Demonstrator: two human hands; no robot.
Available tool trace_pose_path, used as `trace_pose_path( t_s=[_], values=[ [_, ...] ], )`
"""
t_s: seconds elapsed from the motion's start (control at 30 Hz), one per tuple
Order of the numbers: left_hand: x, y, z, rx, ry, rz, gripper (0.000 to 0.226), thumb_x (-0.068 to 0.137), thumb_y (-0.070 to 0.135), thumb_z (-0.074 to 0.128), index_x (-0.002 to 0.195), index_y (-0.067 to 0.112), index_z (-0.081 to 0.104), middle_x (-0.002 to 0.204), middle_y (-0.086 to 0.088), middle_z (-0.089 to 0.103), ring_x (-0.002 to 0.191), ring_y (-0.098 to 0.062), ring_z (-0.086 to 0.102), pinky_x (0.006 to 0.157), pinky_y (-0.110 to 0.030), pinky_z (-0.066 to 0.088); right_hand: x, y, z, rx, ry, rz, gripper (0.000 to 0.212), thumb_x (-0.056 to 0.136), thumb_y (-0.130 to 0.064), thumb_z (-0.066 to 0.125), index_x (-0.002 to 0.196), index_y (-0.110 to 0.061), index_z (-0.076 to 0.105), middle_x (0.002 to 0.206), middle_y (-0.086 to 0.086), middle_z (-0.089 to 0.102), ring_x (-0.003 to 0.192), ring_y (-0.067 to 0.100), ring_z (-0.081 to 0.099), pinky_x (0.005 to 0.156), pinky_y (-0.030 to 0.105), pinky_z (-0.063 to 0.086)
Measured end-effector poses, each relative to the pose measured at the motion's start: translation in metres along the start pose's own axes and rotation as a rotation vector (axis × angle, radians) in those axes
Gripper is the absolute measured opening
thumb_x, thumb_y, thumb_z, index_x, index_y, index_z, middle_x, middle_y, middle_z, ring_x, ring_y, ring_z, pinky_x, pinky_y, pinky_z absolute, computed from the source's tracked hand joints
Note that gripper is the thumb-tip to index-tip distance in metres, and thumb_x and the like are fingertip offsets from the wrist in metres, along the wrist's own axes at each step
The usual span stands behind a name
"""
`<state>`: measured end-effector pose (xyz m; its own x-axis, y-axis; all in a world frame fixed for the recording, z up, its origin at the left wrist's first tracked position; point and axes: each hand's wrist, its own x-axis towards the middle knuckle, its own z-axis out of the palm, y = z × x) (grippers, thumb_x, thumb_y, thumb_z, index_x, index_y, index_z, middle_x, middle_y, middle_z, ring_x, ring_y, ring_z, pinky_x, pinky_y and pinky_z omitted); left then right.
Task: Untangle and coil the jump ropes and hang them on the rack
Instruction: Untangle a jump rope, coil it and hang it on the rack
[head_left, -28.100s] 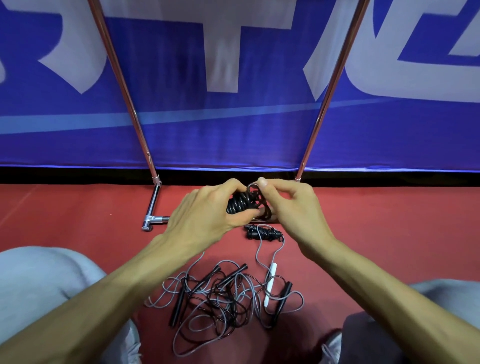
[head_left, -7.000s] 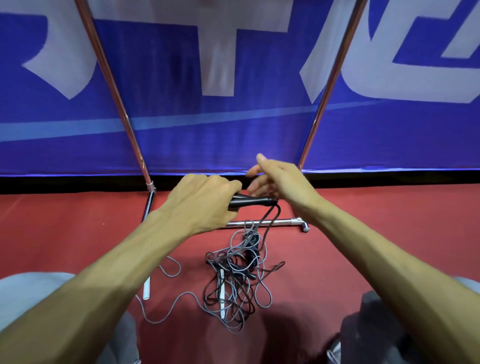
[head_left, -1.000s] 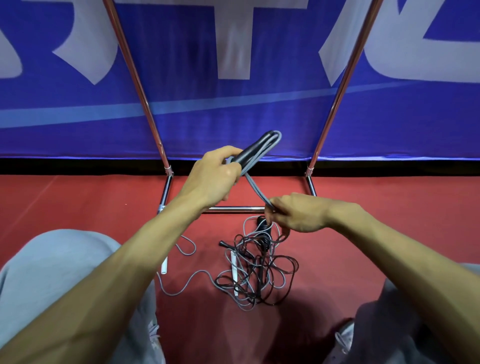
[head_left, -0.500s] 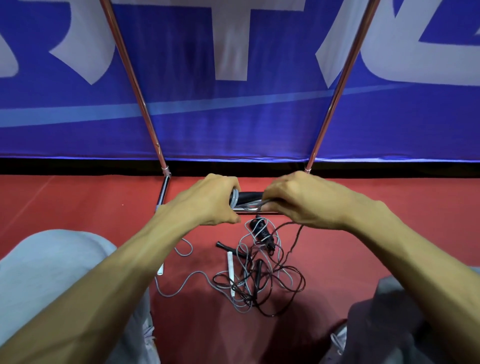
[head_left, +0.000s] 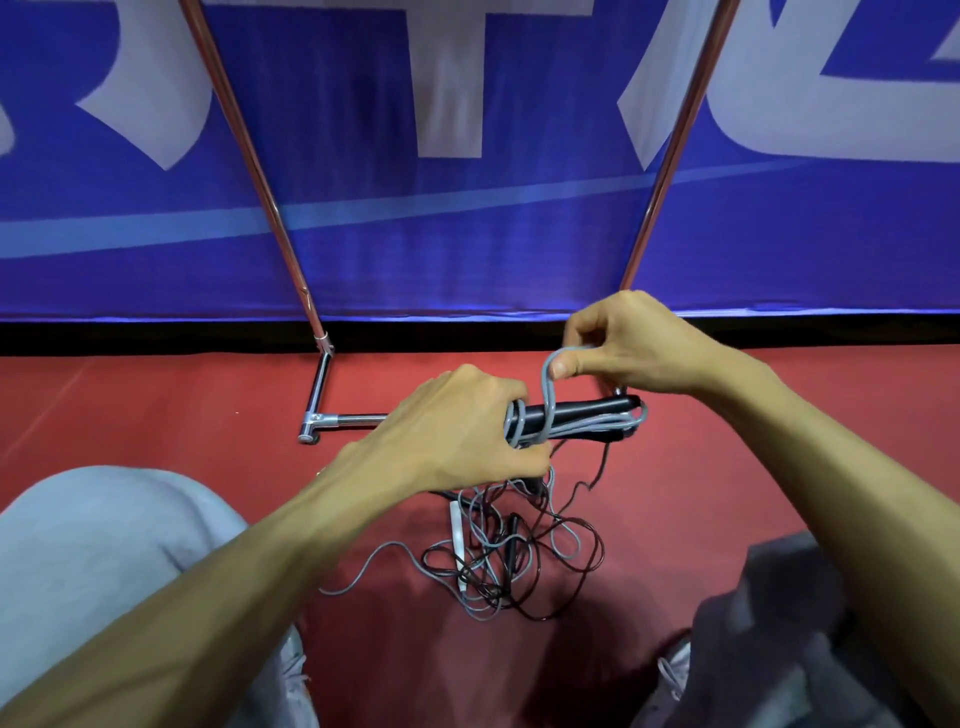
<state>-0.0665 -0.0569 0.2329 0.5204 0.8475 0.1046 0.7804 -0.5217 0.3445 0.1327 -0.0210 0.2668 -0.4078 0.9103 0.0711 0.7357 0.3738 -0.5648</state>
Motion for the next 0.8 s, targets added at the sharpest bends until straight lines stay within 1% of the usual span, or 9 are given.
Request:
trace_pose_path(
  t_s=[0.1,0.23,0.3,0.33,0.4,0.53,0.67,0.73,0.8],
  values=[
    [-0.003,-0.001,-0.003,-0.182,-0.015,0.009,0.029,0.063,0.051,0.055,0.063,0.022,0.052,0.051,0.001,0.044,0.052,-0.022,0.042,0.054,-0.042,0.047,0.005,0.007,0.005,0.131,-0.108,0.028,0.048,0.069,-0.056,0.064,0.067,-0.007,0.061,0.049,-0.004,0.049,0.047,0.01,0.046,0.048,0.021,0.037],
    [-0.007,0.001,-0.009,-0.354,0.015,0.026,0.019,0.065,0.04,0.052,0.068,0.021,0.053,0.051,0.005,0.042,0.05,-0.014,0.034,0.05,-0.032,0.035,0.008,0.011,0.014,0.364,-0.286,-0.011,0.043,0.087,-0.029,0.066,0.083,0.013,0.059,0.065,0.013,0.052,0.06,0.014,0.046,0.056,0.026,0.039],
    [-0.006,-0.001,-0.016,-0.44,0.071,-0.002,0.018,0.071,0.034,0.056,0.083,0.02,0.057,0.058,0.003,0.051,0.054,-0.017,0.041,0.053,-0.032,0.036,0.009,0.017,0.019,0.455,-0.279,-0.027,0.01,0.085,-0.001,0.059,0.079,0.006,0.062,0.068,0.015,0.057,0.064,0.019,0.05,0.058,0.031,0.043],
    [-0.004,-0.003,-0.02,-0.475,0.106,-0.041,0.021,0.076,0.031,0.06,0.093,0.019,0.057,0.062,0.001,0.057,0.056,-0.019,0.045,0.056,-0.034,0.039,0.009,0.014,0.02,0.496,-0.228,0.003,0.014,0.085,0.003,0.057,0.074,-0.003,0.063,0.065,0.008,0.059,0.061,0.016,0.05,0.056,0.031,0.043],
    [-0.001,-0.01,-0.025,-0.51,0.172,-0.132,0.029,0.083,0.025,0.063,0.107,0.022,0.047,0.068,-0.004,0.064,0.057,-0.018,0.05,0.061,-0.034,0.043,0.009,0.004,0.025,0.538,-0.167,0.083,0.022,0.094,-0.009,0.056,0.073,-0.01,0.063,0.062,-0.001,0.058,0.053,0.012,0.05,0.052,0.026,0.044],
    [0.001,-0.017,-0.024,-0.412,0.186,-0.146,0.04,0.088,0.03,0.056,0.124,0.034,0.04,0.071,-0.008,0.065,0.057,-0.017,0.051,0.059,-0.028,0.041,0.011,-0.006,0.039,0.466,-0.341,0.228,0.044,0.101,-0.038,0.039,0.08,-0.005,0.06,0.058,0.005,0.056,0.053,0.02,0.058,0.06,0.035,0.052],
    [0.002,-0.014,-0.025,-0.423,0.29,-0.164,0.015,0.094,0.032,0.053,0.105,0.022,0.053,0.07,-0.006,0.063,0.065,-0.025,0.054,0.063,-0.03,0.041,0.01,-0.007,0.053,0.352,-0.393,0.24,0.037,0.099,-0.036,0.048,0.072,-0.011,0.058,0.06,0.005,0.061,0.059,0.019,0.061,0.073,0.039,0.053],
    [0.004,-0.017,-0.027,-0.418,0.365,-0.217,0.025,0.095,0.041,0.052,0.095,0.016,0.051,0.066,-0.005,0.061,0.067,-0.027,0.054,0.065,-0.035,0.038,0.01,-0.008,0.06,0.05,-0.401,0.156,0.035,0.095,-0.036,0.055,0.064,-0.02,0.056,0.06,-0.001,0.064,0.057,0.012,0.059,0.069,0.032,0.052],
    [0.005,-0.021,-0.028,-0.316,0.375,-0.248,0.035,0.094,0.051,0.049,0.091,0.015,0.048,0.058,-0.001,0.054,0.06,-0.023,0.049,0.059,-0.036,0.029,0.008,-0.012,0.068,-0.175,-0.43,0.097,0.038,0.095,-0.039,0.055,0.061,-0.023,0.048,0.059,-0.006,0.056,0.053,0.006,0.05,0.059,0.026,0.038]
  ],
)
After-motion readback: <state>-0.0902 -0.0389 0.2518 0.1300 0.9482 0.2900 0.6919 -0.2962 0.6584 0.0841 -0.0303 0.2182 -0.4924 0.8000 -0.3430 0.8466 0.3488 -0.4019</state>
